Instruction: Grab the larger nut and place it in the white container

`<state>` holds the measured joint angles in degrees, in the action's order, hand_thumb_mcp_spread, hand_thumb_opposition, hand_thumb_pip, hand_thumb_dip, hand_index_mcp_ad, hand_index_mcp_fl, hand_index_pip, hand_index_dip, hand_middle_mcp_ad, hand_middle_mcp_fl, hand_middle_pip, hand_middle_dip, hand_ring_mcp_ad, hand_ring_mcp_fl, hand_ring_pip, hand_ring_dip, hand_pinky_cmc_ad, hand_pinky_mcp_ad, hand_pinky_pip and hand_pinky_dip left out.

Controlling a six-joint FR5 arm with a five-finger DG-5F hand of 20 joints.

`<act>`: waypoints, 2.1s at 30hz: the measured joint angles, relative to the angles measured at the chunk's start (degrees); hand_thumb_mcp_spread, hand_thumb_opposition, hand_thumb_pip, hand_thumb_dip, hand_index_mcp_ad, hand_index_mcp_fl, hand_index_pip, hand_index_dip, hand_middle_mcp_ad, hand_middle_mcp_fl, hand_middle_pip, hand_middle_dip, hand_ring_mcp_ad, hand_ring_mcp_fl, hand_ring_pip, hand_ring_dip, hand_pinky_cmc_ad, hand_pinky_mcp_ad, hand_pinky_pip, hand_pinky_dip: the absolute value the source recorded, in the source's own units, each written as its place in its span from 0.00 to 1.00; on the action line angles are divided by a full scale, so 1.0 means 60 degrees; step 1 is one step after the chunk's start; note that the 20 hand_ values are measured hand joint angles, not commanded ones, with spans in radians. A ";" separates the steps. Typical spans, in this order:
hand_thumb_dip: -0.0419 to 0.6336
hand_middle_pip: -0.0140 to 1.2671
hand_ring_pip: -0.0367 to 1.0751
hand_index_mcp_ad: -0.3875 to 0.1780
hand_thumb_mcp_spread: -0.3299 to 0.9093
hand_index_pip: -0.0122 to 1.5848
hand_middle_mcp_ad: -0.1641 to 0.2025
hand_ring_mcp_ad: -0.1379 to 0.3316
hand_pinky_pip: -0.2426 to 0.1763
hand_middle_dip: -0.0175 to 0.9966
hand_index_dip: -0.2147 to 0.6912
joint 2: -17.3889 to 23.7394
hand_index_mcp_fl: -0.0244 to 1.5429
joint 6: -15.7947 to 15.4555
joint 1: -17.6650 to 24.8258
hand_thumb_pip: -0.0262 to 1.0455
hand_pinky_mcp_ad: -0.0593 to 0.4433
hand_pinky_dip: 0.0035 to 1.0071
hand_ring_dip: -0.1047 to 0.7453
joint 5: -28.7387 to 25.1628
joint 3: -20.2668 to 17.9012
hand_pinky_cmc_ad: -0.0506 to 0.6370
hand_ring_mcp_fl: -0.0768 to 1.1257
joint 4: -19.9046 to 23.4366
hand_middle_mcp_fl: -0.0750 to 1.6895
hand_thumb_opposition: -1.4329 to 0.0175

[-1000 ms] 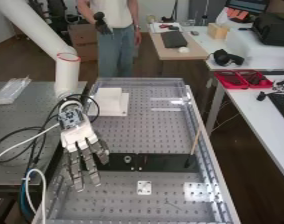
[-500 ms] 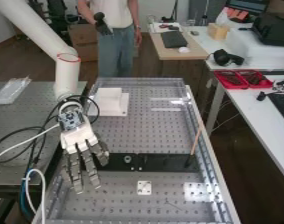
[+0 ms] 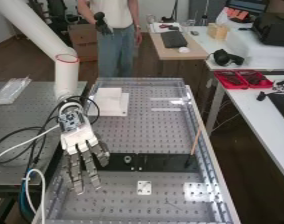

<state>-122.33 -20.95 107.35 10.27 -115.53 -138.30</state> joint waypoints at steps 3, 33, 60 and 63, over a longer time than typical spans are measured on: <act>0.48 0.12 0.17 0.51 0.53 0.98 0.61 0.67 0.32 0.25 0.41 0.0055 0.14 -0.0317 -0.0005 0.70 0.72 0.63 0.29 0.0006 -0.0069 0.62 0.06 0.0297 0.05 0.37; 0.48 0.12 0.16 0.50 0.53 0.97 0.61 0.64 0.32 0.25 0.40 0.2036 0.16 -0.1745 -0.0449 0.70 0.70 0.60 0.29 0.4127 -0.0743 0.59 0.06 0.0477 0.05 0.35; 0.48 0.12 0.14 0.51 0.53 0.97 0.62 0.60 0.32 0.25 0.38 0.3832 0.17 -0.2512 -0.1648 0.70 0.70 0.57 0.29 1.3939 -0.2248 0.59 0.07 0.0326 0.05 0.35; 0.48 0.12 0.14 0.51 0.53 0.97 0.62 0.60 0.32 0.25 0.38 0.3906 0.18 -0.2512 -0.1505 0.70 0.70 0.55 0.29 1.4447 -0.2390 0.59 0.07 0.0544 0.05 0.35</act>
<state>-98.90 -36.02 98.32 96.96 -129.87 -135.04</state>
